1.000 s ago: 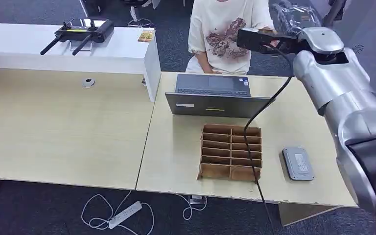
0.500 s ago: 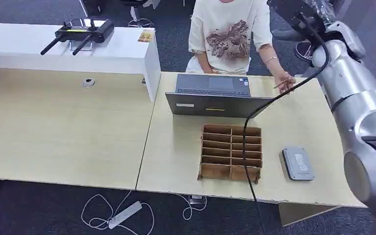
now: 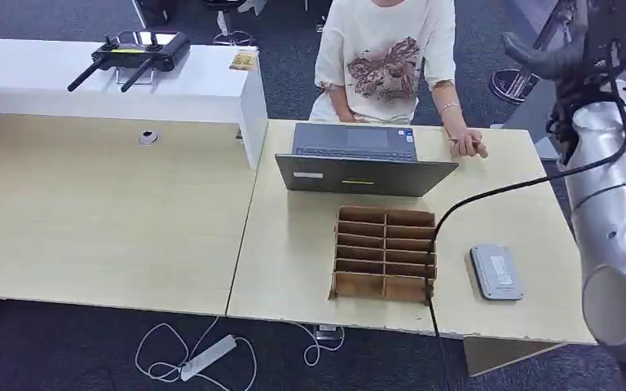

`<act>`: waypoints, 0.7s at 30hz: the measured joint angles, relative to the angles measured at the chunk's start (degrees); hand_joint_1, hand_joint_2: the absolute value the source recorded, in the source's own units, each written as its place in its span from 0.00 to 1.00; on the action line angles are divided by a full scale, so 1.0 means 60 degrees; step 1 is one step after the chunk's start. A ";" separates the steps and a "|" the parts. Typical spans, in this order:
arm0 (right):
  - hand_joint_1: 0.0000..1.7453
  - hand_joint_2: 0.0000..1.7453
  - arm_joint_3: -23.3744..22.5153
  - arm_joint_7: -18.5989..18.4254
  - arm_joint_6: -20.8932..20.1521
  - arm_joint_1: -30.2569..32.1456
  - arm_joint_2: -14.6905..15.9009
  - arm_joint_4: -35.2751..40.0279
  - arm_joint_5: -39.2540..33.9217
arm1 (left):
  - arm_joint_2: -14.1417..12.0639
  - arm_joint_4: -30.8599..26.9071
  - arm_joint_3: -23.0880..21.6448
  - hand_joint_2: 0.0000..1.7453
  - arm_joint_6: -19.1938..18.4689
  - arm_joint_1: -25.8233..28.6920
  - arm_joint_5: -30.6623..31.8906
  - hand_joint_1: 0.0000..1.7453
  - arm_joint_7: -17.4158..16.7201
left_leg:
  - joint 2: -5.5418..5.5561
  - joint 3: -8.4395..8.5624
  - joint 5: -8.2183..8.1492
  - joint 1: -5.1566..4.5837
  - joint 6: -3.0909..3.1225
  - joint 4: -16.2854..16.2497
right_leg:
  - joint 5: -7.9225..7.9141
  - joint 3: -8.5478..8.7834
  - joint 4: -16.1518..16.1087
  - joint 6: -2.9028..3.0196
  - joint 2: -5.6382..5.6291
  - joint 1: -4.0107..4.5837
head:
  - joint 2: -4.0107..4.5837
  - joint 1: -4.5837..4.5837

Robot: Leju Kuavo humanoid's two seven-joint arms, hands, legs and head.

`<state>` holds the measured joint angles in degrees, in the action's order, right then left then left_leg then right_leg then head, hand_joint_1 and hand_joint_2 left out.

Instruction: Pass the card to the sensor for recognition and then transmit it.

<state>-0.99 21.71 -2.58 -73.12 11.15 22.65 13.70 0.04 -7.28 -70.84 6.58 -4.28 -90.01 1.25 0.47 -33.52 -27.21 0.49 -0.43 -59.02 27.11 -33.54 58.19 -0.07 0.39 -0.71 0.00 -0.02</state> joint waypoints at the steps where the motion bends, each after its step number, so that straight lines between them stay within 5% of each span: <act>1: 0.00 1.00 -0.0116 0.0083 -0.0105 0.0159 0.0058 0.0123 -0.0246 | 0.0007 0.0000 0.0011 0.00 0.0007 0.0000 0.0000 0.00 0.0000 | 0.0000 0.0000 0.0000 0.0000 0.0000 0.0000 | 0.0000 0.0001 0.0000 0.0000 0.0001 0.0000 | 0.0000 0.0004; 10: 0.00 1.00 -0.0407 0.0262 -0.0779 0.1820 0.0452 0.1524 -0.2259 | 0.0047 0.0000 0.0131 0.00 0.0080 0.0009 0.0000 0.00 0.0000 | 0.0009 0.0000 0.0000 0.0003 0.0000 -0.0001 | 0.0001 0.0003 -0.0004 -0.0001 0.0010 0.0002 | 0.0000 0.0004; 21: 0.00 1.00 -0.0418 0.0087 -0.0739 0.5526 0.1443 0.5895 -0.4450 | 0.0120 0.0000 0.0434 0.00 0.0204 0.0028 0.0000 0.00 -0.0058 | 0.0022 -0.0007 -0.0016 0.0001 0.0016 -0.0001 | 0.0005 0.0003 -0.0014 -0.0006 0.0019 0.0001 | 0.0000 0.0000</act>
<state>-3.50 22.23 -7.02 -39.96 19.80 58.01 -13.00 0.77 -7.28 -68.24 7.80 -4.11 -90.01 0.90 0.60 -33.56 -27.31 0.50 -0.34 -59.03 27.14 -33.52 58.10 -0.11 0.51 -0.71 0.00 -0.02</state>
